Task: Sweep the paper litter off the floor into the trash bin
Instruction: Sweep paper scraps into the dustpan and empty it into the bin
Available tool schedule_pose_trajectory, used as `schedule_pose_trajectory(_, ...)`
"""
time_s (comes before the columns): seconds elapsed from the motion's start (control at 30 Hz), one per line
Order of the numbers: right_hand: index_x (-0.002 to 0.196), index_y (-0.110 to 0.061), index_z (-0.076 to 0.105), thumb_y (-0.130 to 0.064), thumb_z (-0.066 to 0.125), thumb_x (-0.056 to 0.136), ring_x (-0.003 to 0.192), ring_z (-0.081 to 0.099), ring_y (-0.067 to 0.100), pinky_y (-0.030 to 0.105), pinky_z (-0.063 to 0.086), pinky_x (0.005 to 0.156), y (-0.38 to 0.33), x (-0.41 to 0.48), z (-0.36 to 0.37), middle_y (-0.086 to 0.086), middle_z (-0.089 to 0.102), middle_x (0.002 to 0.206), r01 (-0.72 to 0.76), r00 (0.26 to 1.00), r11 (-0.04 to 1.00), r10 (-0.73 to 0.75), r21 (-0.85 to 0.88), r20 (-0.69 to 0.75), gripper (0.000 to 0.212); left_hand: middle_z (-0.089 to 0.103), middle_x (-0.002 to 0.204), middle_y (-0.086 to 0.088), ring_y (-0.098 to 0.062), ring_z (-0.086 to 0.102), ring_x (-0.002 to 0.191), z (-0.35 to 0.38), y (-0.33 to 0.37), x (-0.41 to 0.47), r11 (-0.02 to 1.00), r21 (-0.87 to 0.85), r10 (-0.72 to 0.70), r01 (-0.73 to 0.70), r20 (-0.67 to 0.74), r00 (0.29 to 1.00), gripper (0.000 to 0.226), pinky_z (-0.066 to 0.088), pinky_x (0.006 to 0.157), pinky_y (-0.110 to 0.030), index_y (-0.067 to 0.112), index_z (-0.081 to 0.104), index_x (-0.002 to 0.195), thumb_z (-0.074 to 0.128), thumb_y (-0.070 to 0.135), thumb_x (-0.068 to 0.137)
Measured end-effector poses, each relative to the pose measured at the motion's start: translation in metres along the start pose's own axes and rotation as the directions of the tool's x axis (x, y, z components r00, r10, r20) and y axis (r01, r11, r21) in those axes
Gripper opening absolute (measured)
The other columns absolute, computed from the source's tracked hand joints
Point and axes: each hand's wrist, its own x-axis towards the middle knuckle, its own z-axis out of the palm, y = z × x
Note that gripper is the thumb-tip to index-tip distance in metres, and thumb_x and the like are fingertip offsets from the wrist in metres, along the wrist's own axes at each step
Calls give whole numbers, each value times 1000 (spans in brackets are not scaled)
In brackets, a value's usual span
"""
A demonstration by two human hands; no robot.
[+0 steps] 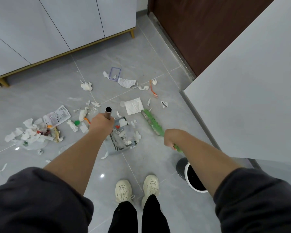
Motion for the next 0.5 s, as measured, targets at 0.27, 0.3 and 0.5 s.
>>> schedule_pose_trajectory(0.27, 87, -3, 64, 4, 49, 85, 54, 51, 19, 30, 46, 59, -29, -16, 9, 2, 57, 50, 130, 972, 969, -82, -210, 221, 17, 53, 70, -9, -30, 52, 74, 4, -11, -12, 1000, 22, -5, 5, -9, 1000, 27, 40, 66, -33, 9, 52, 77, 43, 25, 98)
schedule_pose_trajectory(0.3, 100, -2, 64, 2, 47, 87, 52, 50, 18, 28, 43, 54, -30, -17, 9, -1, 56, 41, 134, 967, 970, -83, -203, 240, 21, 53, 69, -9, -29, 52, 72, 4, -11, -13, 1000, 18, -1, 1, -8, 1000, 30, 39, 64, -33, 10, 50, 73, 43, 25, 98)
schedule_pose_trajectory(0.5, 118, 4, 60, 1, 48, 85, 44, 49, 17, 21, 39, 44, -20, -41, 13, 2, 58, 47, 148, 968, 974, -108, -171, 225, 36, 48, 61, -6, -29, 51, 67, 9, -16, -26, 999, -35, 24, -24, -16, 1000, 36, 36, 56, -31, 13, 44, 62, 43, 21, 97)
